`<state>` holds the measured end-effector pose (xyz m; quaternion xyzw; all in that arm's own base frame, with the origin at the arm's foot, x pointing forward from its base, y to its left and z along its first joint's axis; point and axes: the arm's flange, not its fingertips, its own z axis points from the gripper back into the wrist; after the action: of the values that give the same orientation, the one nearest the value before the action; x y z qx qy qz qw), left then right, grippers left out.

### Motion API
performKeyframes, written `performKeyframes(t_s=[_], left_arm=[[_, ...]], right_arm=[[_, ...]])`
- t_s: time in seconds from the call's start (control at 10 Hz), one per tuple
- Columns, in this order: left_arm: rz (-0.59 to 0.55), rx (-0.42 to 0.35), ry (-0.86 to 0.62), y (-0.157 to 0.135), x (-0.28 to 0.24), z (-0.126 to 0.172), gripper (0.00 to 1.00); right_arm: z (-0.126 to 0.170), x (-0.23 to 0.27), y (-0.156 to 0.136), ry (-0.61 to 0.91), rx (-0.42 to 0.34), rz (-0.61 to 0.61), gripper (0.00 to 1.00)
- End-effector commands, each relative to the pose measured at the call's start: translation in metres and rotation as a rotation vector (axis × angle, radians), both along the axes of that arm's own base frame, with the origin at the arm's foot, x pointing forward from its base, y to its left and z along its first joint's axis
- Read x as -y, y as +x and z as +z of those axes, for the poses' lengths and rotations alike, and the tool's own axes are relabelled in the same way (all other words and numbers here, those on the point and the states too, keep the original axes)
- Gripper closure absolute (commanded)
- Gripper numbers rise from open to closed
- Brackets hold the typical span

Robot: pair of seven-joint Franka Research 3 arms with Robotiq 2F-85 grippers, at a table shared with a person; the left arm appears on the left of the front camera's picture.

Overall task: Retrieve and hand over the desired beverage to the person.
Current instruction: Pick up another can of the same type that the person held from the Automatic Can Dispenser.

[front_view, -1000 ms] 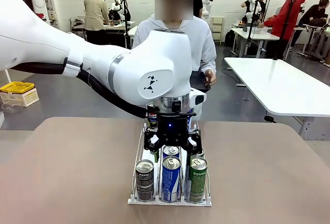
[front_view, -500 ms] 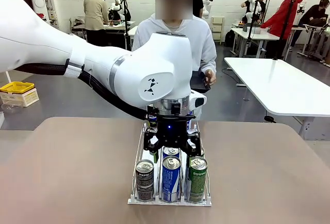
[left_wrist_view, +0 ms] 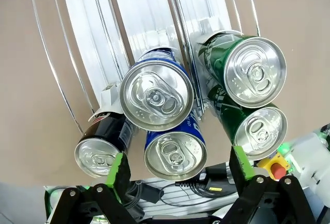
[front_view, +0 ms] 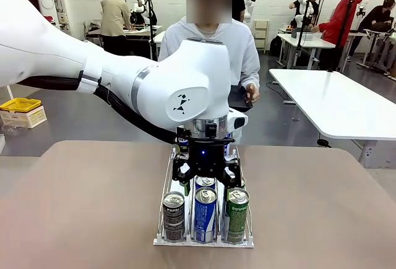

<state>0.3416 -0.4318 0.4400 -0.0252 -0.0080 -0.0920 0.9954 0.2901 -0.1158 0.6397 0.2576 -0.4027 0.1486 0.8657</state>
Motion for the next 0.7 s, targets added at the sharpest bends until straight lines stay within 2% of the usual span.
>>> performKeyframes(t_s=[0.0,0.2,0.6], left_arm=[[0.042,0.057,0.020,-0.006,-0.006,0.007,0.00],[0.074,0.070,0.021,-0.006,-0.011,0.010,0.00],[0.112,0.045,0.041,-0.001,-0.009,0.000,0.00]], right_arm=[[-0.001,-0.001,0.002,0.025,0.005,0.020,0.00],[-0.001,-0.001,0.002,0.025,0.005,0.020,0.00],[-0.001,-0.001,0.002,0.025,0.005,0.020,0.00]])
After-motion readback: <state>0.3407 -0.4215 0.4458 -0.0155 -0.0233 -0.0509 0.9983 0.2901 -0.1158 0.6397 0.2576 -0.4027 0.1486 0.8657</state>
